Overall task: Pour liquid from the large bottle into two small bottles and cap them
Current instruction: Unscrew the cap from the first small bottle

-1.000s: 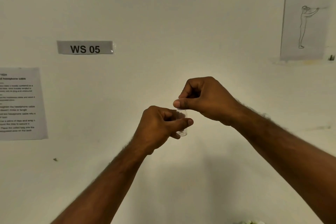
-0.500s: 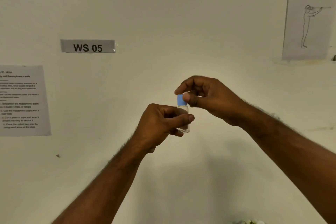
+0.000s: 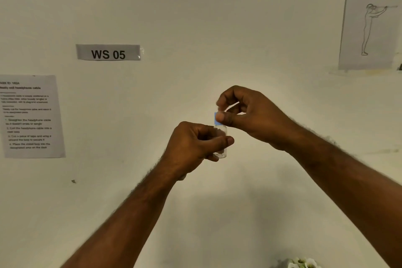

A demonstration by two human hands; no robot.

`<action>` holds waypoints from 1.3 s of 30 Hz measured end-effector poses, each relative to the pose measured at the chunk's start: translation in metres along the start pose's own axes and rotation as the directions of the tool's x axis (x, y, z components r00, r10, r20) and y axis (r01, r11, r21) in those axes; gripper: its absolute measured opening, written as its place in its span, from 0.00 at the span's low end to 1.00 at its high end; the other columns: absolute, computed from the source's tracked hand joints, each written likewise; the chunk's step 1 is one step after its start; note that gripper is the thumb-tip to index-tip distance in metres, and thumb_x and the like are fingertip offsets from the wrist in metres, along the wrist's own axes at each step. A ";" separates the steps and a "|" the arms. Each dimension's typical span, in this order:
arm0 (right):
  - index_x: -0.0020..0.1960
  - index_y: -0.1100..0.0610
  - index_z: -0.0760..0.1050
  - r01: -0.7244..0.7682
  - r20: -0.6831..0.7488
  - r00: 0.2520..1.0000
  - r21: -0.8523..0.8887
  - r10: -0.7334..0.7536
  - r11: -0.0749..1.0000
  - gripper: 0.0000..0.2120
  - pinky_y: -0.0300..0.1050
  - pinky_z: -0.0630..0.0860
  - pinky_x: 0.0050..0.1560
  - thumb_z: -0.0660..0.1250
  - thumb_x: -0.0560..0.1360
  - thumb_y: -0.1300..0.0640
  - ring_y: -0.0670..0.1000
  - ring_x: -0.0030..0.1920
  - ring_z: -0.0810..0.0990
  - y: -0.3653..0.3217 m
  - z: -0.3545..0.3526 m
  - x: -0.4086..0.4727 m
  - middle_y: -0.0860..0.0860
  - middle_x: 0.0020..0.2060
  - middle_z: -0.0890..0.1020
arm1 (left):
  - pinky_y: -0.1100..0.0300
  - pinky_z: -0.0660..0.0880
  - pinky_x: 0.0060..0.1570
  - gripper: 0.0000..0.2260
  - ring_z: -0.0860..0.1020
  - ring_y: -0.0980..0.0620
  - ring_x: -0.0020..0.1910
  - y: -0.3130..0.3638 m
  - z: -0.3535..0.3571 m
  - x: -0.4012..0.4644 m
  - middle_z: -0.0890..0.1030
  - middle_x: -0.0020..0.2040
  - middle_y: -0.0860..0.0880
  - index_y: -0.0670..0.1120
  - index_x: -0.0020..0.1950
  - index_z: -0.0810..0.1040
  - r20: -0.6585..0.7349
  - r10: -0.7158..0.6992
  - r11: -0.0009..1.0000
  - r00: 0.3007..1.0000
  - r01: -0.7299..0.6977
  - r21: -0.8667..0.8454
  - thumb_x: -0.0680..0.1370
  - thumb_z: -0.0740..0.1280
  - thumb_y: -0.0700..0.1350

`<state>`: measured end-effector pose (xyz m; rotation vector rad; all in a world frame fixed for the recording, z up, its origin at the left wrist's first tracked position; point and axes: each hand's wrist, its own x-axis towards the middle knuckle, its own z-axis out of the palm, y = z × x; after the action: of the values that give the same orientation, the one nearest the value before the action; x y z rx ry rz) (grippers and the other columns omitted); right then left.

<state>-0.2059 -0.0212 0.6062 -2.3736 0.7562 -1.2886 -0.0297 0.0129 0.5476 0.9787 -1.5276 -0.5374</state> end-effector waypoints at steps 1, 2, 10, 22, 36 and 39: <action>0.50 0.52 0.79 0.020 -0.050 0.999 -0.032 -0.021 0.999 0.11 0.40 0.80 0.45 0.77 0.72 0.51 0.41 0.41 0.82 -0.001 0.001 0.000 0.45 0.44 0.84 | 0.58 0.83 0.37 0.08 0.86 0.49 0.35 0.000 -0.001 0.000 0.88 0.39 0.43 0.39 0.48 0.88 0.000 -0.001 1.000 1.000 0.001 -0.006 0.72 0.79 0.42; 0.48 0.53 0.79 0.031 -0.072 0.997 -0.042 -0.034 0.999 0.10 0.41 0.80 0.44 0.78 0.72 0.53 0.41 0.39 0.81 -0.001 0.002 0.000 0.46 0.41 0.84 | 0.58 0.83 0.37 0.08 0.86 0.50 0.35 0.000 -0.001 -0.001 0.88 0.39 0.43 0.39 0.48 0.88 -0.001 -0.003 1.000 1.000 0.003 -0.006 0.72 0.79 0.42; 0.60 0.50 0.77 -0.024 0.089 0.996 0.054 0.020 0.998 0.10 0.49 0.83 0.56 0.64 0.82 0.62 0.49 0.56 0.84 -0.004 0.002 -0.007 0.45 0.57 0.83 | 0.59 0.83 0.36 0.08 0.85 0.51 0.34 -0.003 -0.005 -0.007 0.87 0.37 0.44 0.41 0.47 0.88 -0.017 -0.004 1.000 1.000 0.005 0.009 0.72 0.79 0.42; 0.56 0.51 0.79 -0.017 0.066 0.998 0.036 0.014 0.999 0.08 0.51 0.82 0.59 0.67 0.80 0.62 0.47 0.55 0.84 -0.005 0.011 -0.013 0.45 0.54 0.85 | 0.57 0.84 0.37 0.09 0.86 0.48 0.35 -0.008 -0.005 -0.015 0.87 0.37 0.43 0.40 0.48 0.88 0.001 -0.016 0.999 1.000 0.016 0.035 0.72 0.79 0.43; 0.61 0.50 0.80 -0.029 0.002 1.000 0.124 0.029 0.992 0.12 0.42 0.82 0.50 0.68 0.80 0.62 0.50 0.50 0.86 -0.007 0.008 -0.011 0.49 0.51 0.86 | 0.58 0.84 0.36 0.09 0.87 0.47 0.37 -0.018 -0.008 -0.020 0.88 0.42 0.42 0.40 0.48 0.88 -0.010 -0.045 0.999 0.999 0.045 0.013 0.71 0.79 0.43; 0.58 0.55 0.82 -0.056 -0.078 0.994 0.249 0.077 0.967 0.09 0.44 0.82 0.51 0.69 0.79 0.61 0.53 0.49 0.86 0.003 0.014 -0.018 0.54 0.49 0.86 | 0.58 0.84 0.37 0.09 0.87 0.49 0.38 -0.024 -0.011 -0.025 0.88 0.42 0.43 0.42 0.48 0.88 -0.019 -0.059 0.998 0.998 0.059 0.002 0.71 0.79 0.43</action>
<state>-0.2028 -0.0125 0.5853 -2.0904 0.6520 -1.3786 -0.0129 0.0220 0.5165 1.0304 -1.4867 -0.5665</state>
